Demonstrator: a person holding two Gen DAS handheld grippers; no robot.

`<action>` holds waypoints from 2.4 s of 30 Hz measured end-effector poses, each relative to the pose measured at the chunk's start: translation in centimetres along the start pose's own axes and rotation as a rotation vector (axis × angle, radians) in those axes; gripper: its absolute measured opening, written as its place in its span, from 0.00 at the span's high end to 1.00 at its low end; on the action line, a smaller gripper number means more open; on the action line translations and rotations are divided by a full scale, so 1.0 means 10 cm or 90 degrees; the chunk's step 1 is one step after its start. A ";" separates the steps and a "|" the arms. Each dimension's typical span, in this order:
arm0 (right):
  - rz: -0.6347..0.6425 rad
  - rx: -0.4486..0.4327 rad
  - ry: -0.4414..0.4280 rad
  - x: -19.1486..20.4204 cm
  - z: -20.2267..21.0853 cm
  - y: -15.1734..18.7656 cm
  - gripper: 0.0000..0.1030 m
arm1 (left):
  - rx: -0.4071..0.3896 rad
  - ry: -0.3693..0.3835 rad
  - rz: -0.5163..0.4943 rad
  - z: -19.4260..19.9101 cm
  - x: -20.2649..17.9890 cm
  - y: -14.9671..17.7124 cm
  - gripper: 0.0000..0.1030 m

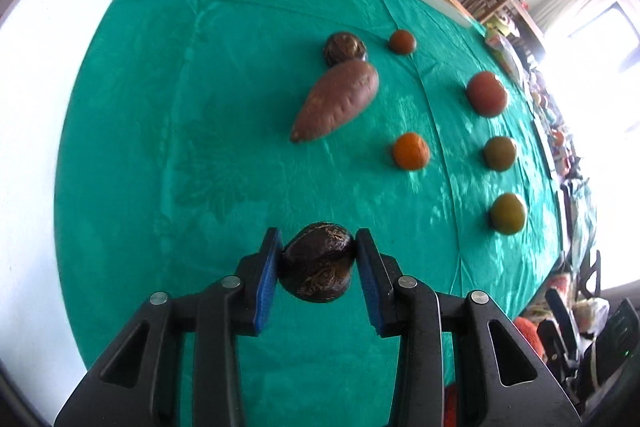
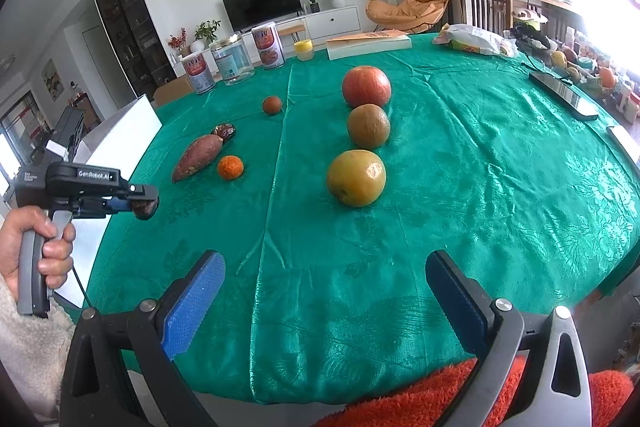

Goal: Organize fruits
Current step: 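Grasp the dark round fruit with the left tool, then lift the dark fruit with the left tool while the right tool grasps a brown pear, then carry both fruits over the white box and open both tools to release them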

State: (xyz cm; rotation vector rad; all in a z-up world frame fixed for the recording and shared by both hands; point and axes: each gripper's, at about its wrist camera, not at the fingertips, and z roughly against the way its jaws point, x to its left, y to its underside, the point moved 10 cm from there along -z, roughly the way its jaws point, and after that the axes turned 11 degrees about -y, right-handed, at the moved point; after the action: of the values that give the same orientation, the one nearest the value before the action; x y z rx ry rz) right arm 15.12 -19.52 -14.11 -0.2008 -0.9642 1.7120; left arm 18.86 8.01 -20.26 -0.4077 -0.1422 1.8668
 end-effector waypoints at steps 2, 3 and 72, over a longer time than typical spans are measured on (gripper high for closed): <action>-0.004 0.000 -0.001 -0.01 0.00 0.00 0.03 | 0.001 -0.013 -0.022 -0.04 -0.03 0.11 0.63; -0.007 0.001 -0.001 -0.02 -0.01 0.01 0.03 | -0.005 -0.025 -0.033 -0.06 -0.03 0.13 0.63; 0.121 0.257 -0.312 2.15 -0.94 -0.72 0.53 | -0.248 0.046 0.063 1.80 0.76 0.13 0.63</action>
State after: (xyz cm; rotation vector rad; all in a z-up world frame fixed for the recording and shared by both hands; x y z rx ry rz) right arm 17.59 4.24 -8.33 0.4235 -0.9398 2.1443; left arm 9.29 16.56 -5.41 -0.7602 -0.4464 1.9188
